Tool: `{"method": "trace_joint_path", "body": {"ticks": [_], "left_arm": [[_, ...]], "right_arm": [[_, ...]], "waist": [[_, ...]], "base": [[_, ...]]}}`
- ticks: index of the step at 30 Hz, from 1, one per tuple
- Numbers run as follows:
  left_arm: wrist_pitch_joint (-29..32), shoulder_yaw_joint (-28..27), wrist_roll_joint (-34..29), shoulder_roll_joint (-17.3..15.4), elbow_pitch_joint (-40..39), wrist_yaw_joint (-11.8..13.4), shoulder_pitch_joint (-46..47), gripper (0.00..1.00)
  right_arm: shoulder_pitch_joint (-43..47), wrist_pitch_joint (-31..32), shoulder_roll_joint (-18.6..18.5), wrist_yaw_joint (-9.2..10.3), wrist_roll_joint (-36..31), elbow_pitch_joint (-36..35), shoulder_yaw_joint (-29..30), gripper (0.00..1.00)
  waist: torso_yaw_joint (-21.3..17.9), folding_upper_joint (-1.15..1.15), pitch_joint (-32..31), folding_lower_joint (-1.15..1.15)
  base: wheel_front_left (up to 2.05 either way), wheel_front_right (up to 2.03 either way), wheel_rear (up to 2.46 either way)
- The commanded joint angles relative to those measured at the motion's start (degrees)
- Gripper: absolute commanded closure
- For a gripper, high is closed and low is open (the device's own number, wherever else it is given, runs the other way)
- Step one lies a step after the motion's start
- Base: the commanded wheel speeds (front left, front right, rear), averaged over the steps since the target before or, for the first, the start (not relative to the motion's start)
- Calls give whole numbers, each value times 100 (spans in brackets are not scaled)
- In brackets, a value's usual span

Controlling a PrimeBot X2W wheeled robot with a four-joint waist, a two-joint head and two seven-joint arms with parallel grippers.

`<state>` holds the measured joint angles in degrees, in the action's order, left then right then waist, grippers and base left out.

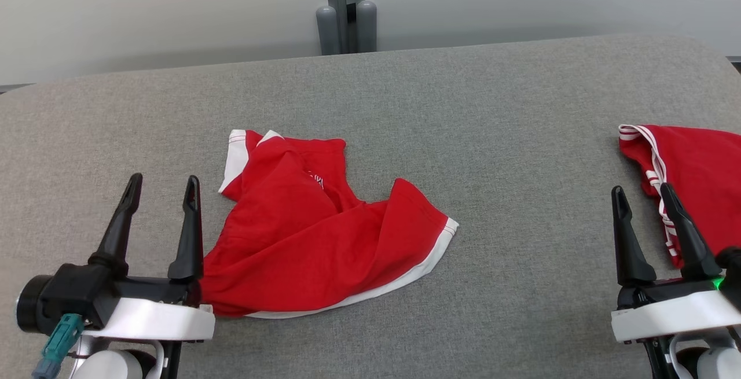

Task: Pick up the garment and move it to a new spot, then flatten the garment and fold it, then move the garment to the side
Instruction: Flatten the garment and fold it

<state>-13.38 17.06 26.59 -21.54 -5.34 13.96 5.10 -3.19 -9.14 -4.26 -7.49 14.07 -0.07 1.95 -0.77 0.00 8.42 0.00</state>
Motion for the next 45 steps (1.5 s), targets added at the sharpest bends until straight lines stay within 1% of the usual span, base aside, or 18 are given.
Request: {"method": "trace_joint_path", "body": {"ticks": [1, 7, 11, 13, 16, 21, 23, 29, 39, 41, 45], "left_arm": [[-36, -48, -101, -48, -91, 80, 64, 0], [-115, -136, -519, -78, -617, 460, -192, 0], [-130, -173, -554, -54, -722, 580, -466, 0], [-144, -202, -515, -35, -687, 548, -567, 0], [-155, -207, -375, -19, -505, 386, -690, 0], [-170, -292, -247, 7, -71, 63, -676, 0], [-174, -360, -233, 33, 29, -30, -655, 0], [-173, -475, -327, 140, 201, -194, -659, 0], [-174, -529, -420, 231, 339, -350, -605, 0], [-69, -441, -335, 222, 416, -458, -567, 0], [500, -215, -81, 164, 772, -759, -514, 0]], "right_arm": [[-64, -55, -23, -1, -27, -54, 39, 0], [13, -32, -14, -1, -158, -188, 55, 0], [169, 21, -7, -1, -215, -229, 41, 0], [228, 60, -1, -1, -217, -252, 25, 0], [339, 116, 7, -1, -255, -261, 17, 0], [485, 174, 19, -1, -283, -263, 15, 0], [515, 187, 28, -1, -275, -259, 1, 0], [583, 240, 42, -1, -251, -277, -21, 0], [545, 247, 55, -1, -233, -300, -23, 0], [532, 251, 58, -1, -226, -300, -31, 0], [473, 239, 59, -1, -214, -299, -88, 0]], "waist": [[-1, 0, -5, 0], [8, 0, -86, 0], [55, 0, -173, 0], [76, 0, -217, 0], [115, 0, -271, 0], [159, 0, -357, 0], [156, 0, -387, 0], [146, 0, -418, 0], [169, 0, -385, 0], [169, 0, -372, 0], [126, 0, -293, 0]], "base": [[0, 0, 0], [0, 0, 0], [0, 0, 0], [0, 0, 0], [0, 0, 0], [0, 0, 0], [0, 0, 0], [0, 0, 0], [0, 0, 0], [0, 0, 0], [0, 0, 0]]}}
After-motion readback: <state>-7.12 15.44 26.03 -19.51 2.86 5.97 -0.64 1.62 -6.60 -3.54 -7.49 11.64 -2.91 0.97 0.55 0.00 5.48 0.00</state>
